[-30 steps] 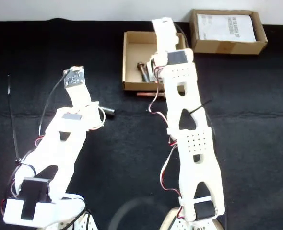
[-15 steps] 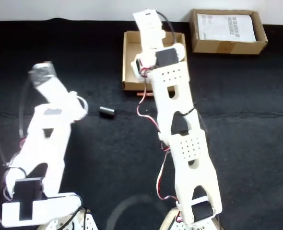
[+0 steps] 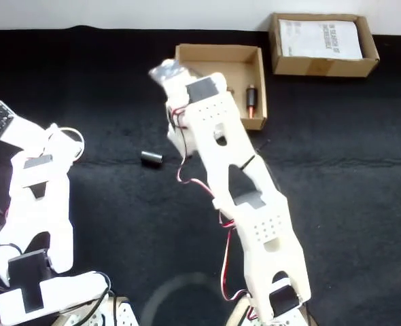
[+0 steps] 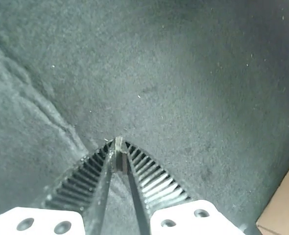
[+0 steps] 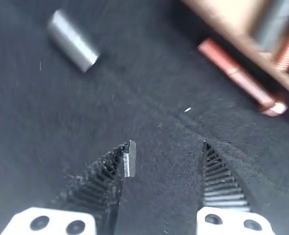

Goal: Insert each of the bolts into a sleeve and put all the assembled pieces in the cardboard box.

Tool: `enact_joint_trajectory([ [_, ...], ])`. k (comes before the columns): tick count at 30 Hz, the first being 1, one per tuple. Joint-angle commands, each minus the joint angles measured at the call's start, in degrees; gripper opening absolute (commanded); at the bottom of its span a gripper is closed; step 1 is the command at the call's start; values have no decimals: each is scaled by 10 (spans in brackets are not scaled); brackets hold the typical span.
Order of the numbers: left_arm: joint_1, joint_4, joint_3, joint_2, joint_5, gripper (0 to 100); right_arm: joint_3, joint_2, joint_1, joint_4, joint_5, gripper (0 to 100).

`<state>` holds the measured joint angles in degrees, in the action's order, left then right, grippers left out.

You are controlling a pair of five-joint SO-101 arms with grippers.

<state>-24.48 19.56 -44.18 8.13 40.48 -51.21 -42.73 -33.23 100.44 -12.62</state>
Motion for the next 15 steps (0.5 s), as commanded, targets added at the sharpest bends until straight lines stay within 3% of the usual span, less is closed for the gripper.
enact_joint_trajectory([
  [1, -8, -18, 22, 2, 4, 8, 26, 45, -21, 3, -87, 193],
  [5, -10, -40, 25, -22, 4, 8, 19, 10, -34, -13, -163, 193],
  [15, -12, -81, 26, -53, 2, 8, -146, -138, -66, -38, -231, 193],
])
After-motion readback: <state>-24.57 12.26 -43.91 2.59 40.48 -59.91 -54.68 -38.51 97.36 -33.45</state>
